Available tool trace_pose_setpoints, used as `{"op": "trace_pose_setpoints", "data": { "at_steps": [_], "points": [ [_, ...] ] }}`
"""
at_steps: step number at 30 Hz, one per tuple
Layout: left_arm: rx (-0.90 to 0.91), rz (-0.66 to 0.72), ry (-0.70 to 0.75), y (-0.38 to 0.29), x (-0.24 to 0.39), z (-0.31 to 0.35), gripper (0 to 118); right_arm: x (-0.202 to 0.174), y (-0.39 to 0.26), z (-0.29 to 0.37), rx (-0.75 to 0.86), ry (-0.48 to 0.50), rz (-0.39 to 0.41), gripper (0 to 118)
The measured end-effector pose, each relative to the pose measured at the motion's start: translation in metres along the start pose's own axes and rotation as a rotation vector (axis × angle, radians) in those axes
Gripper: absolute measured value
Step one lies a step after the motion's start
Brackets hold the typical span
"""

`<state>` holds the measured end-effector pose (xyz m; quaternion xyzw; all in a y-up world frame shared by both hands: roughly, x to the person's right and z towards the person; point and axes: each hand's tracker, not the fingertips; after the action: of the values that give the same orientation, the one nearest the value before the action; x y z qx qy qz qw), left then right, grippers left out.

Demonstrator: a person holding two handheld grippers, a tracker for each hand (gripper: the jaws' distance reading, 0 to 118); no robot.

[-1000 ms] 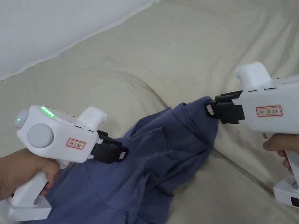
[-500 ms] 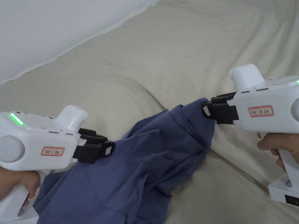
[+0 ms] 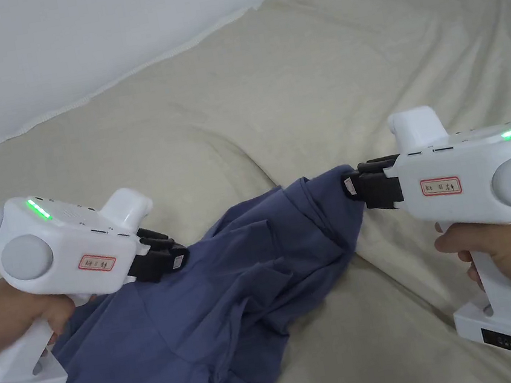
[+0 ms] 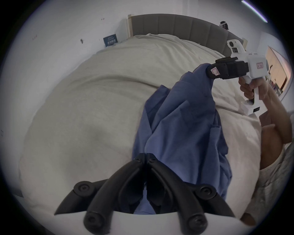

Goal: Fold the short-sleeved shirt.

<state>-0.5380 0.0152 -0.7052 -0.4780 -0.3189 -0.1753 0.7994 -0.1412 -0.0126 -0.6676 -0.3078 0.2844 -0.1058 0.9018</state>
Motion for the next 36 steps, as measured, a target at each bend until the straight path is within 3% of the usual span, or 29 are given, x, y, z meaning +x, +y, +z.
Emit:
{"op": "trace_pose_setpoints", "data": {
  "at_steps": [3, 14, 18, 22, 24, 28, 32, 36],
  "points": [
    [0.014, -0.033, 0.039, -0.005, -0.009, -0.006, 1, 0.001, 0.001, 0.0, 0.002, 0.0, -0.005, 3],
    [0.226, 0.209, 0.025, -0.035, -0.025, 0.021, 0, -0.002, 0.003, 0.002, 0.035, 0.03, -0.031, 2],
    [0.342, 0.298, -0.014, -0.055, -0.018, 0.037, 0, -0.003, 0.005, 0.004, 0.051, 0.041, -0.047, 2],
    [0.426, 0.333, -0.005, -0.055, 0.031, 0.068, 0, -0.003, 0.007, 0.004, 0.063, 0.046, -0.061, 2],
    [0.48, 0.375, 0.027, -0.069, 0.019, 0.08, 0, -0.005, 0.008, 0.006, 0.07, 0.048, -0.056, 2],
    [0.606, 0.457, 0.105, -0.088, 0.032, 0.121, 0, -0.018, 0.016, 0.016, 0.109, 0.069, -0.049, 2],
    [0.71, 0.521, 0.174, -0.119, 0.041, 0.168, 0, -0.049, 0.025, 0.04, 0.177, 0.087, 0.024, 2],
    [0.817, 0.58, 0.262, -0.155, 0.059, 0.225, 0, -0.072, 0.033, 0.068, 0.239, 0.129, 0.016, 2]
  ]
}}
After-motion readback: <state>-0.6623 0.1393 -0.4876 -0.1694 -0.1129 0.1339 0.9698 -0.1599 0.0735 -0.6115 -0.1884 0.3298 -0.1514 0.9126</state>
